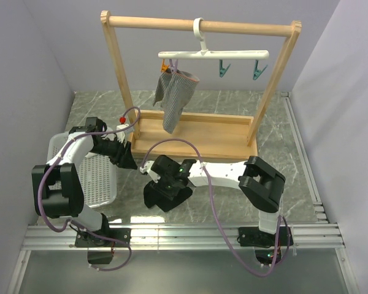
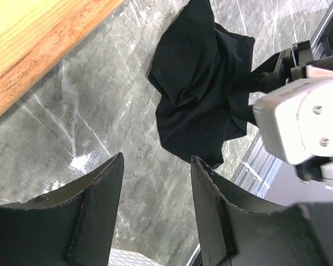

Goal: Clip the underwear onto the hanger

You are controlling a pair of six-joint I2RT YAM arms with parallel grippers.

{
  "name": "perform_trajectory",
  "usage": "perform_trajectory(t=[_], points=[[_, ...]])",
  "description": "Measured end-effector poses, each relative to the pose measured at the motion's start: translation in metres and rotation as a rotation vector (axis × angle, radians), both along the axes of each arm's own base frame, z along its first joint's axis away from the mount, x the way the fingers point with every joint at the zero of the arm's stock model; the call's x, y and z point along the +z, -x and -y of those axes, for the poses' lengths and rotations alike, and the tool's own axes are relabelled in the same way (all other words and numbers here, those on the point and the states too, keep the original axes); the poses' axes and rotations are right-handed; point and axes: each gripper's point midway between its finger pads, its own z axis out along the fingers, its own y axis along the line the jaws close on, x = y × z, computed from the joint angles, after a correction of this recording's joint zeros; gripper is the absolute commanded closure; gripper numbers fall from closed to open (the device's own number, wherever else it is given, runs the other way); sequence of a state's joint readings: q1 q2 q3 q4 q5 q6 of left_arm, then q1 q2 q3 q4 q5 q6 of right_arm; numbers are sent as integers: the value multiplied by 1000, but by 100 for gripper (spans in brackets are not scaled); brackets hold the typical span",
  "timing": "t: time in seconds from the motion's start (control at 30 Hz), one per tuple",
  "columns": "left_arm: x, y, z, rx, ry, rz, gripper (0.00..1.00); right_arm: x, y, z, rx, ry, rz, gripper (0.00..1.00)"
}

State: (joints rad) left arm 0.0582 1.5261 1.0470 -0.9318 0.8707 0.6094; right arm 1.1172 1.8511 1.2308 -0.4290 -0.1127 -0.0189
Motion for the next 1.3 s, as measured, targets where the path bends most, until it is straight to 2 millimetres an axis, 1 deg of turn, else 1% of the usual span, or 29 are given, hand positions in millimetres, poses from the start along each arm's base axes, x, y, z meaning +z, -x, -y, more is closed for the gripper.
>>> perform_trajectory(t=[0.07,0.17,0.2,0.27,0.3,0.43,0.5,0.63,0.7,0.77,0.87,1.0,1.03,1.07,1.13,1.17,1.23,1.27,1.3], points=[[0,0,0,0,-1,-1,43,-4,1,2,-5,16,-7,64],[-2,2,-1,0,-4,-5,43,-6,0,5,-12,31,-3,75],[-3,2,0,0,-3,-8,43,-6,-1,6,-15,32,0,85],[-3,3,0,0,-4,-8,44,-6,-2,6,-19,35,4,97],[-3,3,-1,-2,-4,-6,44,-6,-4,8,-27,37,4,100],[-4,5,-1,-21,-8,1,45,-5,-8,12,-43,42,-2,100],[-4,9,-1,-40,-12,1,46,1,-12,15,-56,34,2,100],[-10,21,2,-99,-45,0,50,32,-18,19,-73,-34,29,100],[-15,33,7,-150,-64,-16,51,51,-19,22,-80,-80,52,100],[-22,45,11,-198,-87,-36,50,62,-18,26,-81,-111,66,100],[-31,60,17,-256,-122,-62,48,67,-15,32,-83,-122,67,100],[-42,73,19,-306,-168,-80,46,61,-10,36,-75,-115,45,100],[-44,74,20,-314,-176,-82,45,59,-9,37,-75,-114,37,99],[-45,75,20,-318,-183,-82,45,57,-6,38,-75,-113,23,92],[-47,75,20,-326,-198,-79,45,52,-1,40,-78,-106,0,85],[-48,75,20,-330,-207,-78,45,50,0,42,-79,-103,-7,74],[-50,77,24,-349,-223,-72,45,46,3,44,-88,-99,-21,63],[-52,79,26,-360,-231,-73,45,45,4,45,-91,-100,-22,54],[-54,82,28,-368,-239,-78,45,44,5,47,-95,-99,-26,52]])
